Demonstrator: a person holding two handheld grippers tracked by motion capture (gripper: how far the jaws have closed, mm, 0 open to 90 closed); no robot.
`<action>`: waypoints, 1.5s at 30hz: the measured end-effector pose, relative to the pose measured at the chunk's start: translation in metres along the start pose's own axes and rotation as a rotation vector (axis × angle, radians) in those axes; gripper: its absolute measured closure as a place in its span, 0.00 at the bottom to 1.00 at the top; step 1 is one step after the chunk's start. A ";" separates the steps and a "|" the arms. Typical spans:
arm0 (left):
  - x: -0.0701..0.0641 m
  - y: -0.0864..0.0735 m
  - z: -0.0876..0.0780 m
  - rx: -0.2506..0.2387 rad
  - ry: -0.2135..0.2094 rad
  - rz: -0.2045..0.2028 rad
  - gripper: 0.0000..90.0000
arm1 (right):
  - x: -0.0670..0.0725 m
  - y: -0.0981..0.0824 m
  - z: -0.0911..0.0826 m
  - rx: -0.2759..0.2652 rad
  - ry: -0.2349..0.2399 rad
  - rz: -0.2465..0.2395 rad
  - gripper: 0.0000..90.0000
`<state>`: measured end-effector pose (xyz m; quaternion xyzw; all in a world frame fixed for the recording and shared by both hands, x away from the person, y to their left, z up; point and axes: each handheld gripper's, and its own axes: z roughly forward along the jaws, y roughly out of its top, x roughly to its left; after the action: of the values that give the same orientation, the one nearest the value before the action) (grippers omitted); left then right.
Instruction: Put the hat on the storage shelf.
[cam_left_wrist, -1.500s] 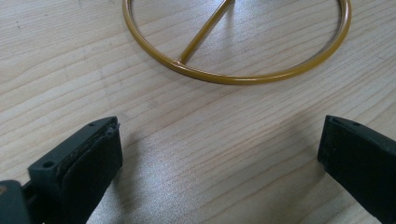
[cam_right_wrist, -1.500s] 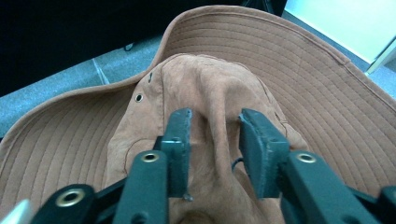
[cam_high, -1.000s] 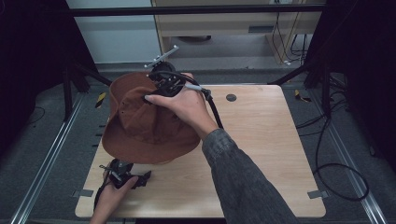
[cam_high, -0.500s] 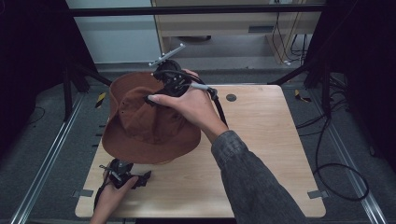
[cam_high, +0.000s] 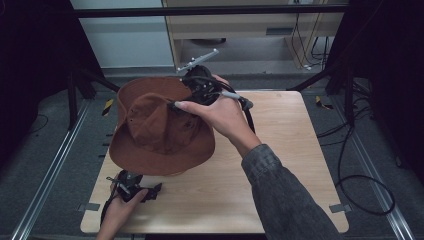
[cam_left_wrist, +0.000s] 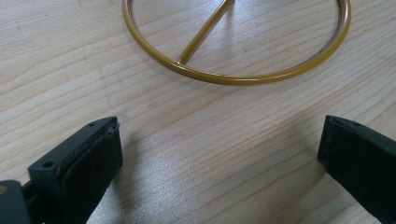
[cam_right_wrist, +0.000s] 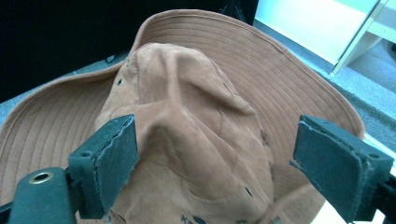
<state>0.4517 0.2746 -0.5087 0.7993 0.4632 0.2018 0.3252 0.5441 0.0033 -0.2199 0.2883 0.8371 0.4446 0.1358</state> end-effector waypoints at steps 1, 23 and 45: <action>0.000 0.000 0.000 0.000 0.000 0.000 0.00 | -0.002 -0.001 -0.002 -0.003 -0.003 0.006 0.15; 0.000 0.000 0.000 0.000 0.000 0.001 0.00 | -0.018 -0.023 -0.029 -0.041 -0.022 0.040 0.11; 0.000 0.000 0.000 -0.004 0.002 0.003 0.00 | -0.061 -0.098 -0.096 -0.082 -0.128 0.129 0.11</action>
<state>0.4515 0.2747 -0.5089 0.7991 0.4622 0.2039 0.3259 0.5107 -0.1398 -0.2478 0.3637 0.7875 0.4668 0.1719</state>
